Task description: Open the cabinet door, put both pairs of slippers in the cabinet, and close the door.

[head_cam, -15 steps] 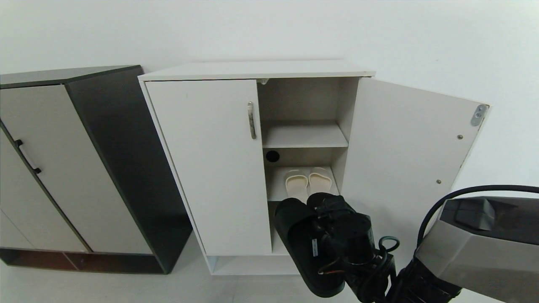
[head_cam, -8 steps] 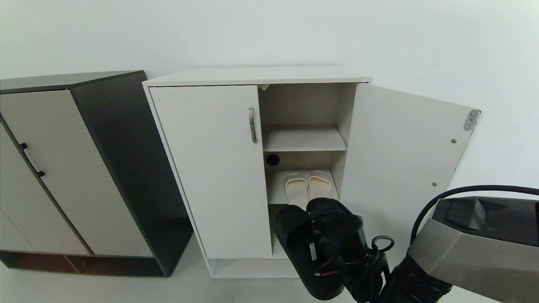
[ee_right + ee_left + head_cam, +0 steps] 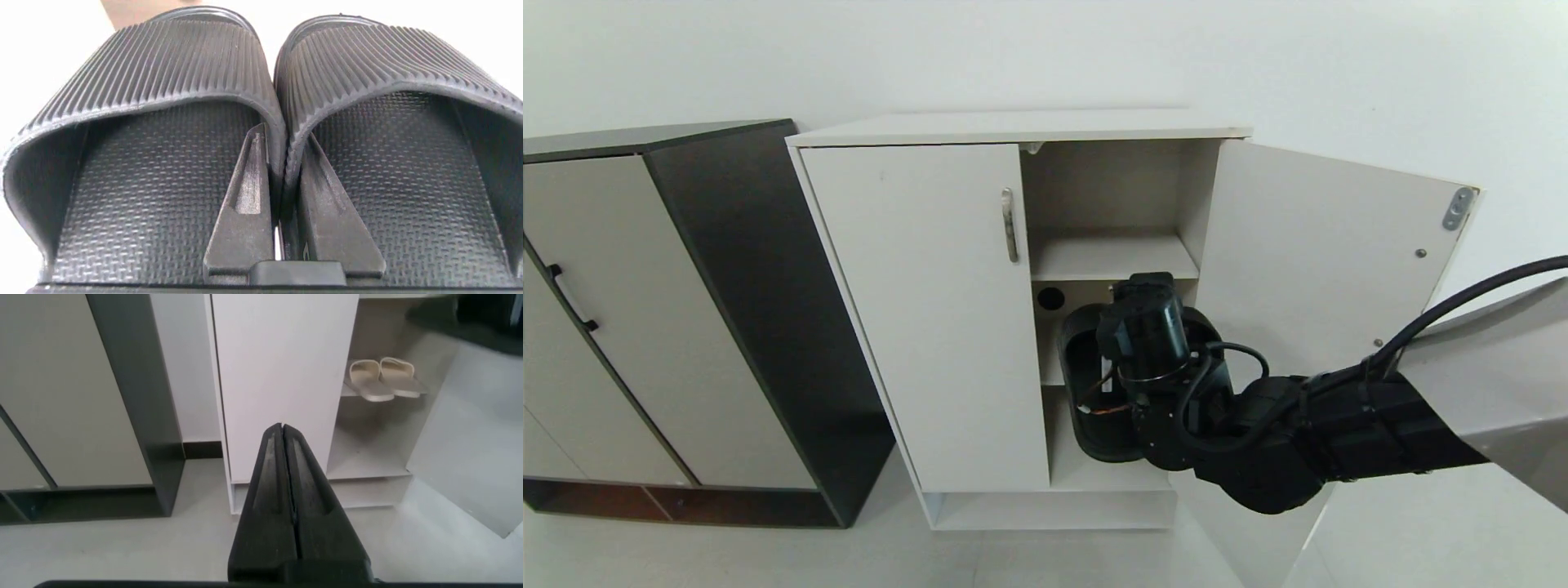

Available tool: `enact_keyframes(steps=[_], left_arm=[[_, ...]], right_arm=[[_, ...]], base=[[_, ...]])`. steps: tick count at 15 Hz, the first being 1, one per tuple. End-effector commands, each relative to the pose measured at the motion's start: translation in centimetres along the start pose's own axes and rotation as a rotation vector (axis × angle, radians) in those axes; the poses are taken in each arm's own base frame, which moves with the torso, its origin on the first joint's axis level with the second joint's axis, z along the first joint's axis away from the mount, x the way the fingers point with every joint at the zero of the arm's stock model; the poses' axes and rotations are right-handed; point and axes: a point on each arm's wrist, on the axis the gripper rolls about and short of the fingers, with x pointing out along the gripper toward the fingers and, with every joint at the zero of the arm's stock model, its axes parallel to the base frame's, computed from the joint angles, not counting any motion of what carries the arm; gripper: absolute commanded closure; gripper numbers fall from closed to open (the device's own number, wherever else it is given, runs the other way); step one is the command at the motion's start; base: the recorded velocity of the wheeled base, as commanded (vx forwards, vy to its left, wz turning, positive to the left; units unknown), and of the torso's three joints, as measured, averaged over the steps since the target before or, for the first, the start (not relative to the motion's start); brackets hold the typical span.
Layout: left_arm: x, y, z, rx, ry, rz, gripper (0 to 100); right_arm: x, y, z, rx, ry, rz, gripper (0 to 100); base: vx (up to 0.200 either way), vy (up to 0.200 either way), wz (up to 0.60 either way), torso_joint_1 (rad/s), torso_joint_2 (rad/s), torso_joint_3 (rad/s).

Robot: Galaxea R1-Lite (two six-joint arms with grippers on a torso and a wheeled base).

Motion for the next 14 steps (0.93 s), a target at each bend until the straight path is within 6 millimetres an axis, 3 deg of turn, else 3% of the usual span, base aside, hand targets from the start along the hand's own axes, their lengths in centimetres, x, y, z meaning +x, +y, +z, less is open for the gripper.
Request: enact_keyframes(steps=[1,5,9,14], left_arm=[[0.0,0.0,0.0,0.000,0.001,0.000,100],[0.0,0.0,0.0,0.000,0.001,0.000,100],[0.0,0.0,0.0,0.000,0.001,-0.001,100],[0.0,0.0,0.0,0.000,0.003,-0.001,100]], right_arm=[[-0.4,0.1,1.6,0.036,-0.035,0.004,100],[-1.5,0.1,2.7,0.041,-0.057,0.020,100],[-1.3,0.5,2.1,0.029,-0.047,0.022,100],[-1.4,0.7,2.8,0.035,-0.066,0.028,100]], base=[[0.000,0.000,0.00,0.000,0.00,0.000],[0.000,0.000,0.00,0.000,0.00,0.000],[0.000,0.000,0.00,0.000,0.00,0.000],[0.200,0.000,0.00,0.000,0.00,0.005]])
